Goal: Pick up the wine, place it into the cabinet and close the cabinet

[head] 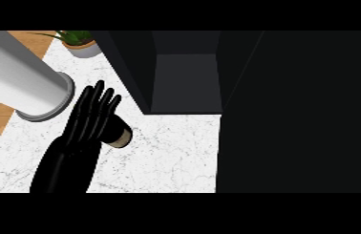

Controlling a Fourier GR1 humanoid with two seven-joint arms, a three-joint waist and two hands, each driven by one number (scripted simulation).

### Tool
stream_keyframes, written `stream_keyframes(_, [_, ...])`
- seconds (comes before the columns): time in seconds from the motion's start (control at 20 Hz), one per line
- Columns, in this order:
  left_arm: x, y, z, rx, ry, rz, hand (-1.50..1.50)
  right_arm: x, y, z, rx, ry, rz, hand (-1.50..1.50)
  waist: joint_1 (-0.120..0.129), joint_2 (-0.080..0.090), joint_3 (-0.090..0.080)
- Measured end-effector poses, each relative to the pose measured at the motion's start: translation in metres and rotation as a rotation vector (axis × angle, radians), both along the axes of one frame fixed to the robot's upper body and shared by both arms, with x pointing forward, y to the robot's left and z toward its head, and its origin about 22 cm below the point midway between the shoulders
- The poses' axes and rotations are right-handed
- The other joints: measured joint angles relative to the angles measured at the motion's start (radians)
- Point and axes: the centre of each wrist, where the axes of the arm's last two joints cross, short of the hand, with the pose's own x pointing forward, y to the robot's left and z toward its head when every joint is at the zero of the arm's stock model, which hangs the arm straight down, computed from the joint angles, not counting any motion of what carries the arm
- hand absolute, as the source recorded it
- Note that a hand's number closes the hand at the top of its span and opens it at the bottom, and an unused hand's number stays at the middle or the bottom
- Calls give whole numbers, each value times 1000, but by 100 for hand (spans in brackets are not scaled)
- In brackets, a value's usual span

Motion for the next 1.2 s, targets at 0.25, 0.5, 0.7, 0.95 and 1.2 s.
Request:
stream_keyframes(0.25, [-19, -23, 20, -35, 20, -26, -150, -13, -1, 14, -4, 24, 27, -150, 4, 0, 0])
stream_keyframes(0.5, [-33, -31, 39, -46, 23, -31, -150, -15, 10, 27, -2, 40, 40, -150, 6, 0, 0])
stream_keyframes(0.7, [-46, -31, 51, -66, 28, -17, -150, -18, 16, 32, -3, 44, 41, -150, 7, 0, 0])
stream_keyframes(0.95, [-49, -28, 57, -78, 30, 10, -150, -16, 23, 42, -2, 50, 41, -150, 7, 1, 0])
stream_keyframes(1.2, [-57, -18, 67, -76, 40, 61, -150, -17, 19, 44, -22, 53, 22, -150, 6, 1, 0])
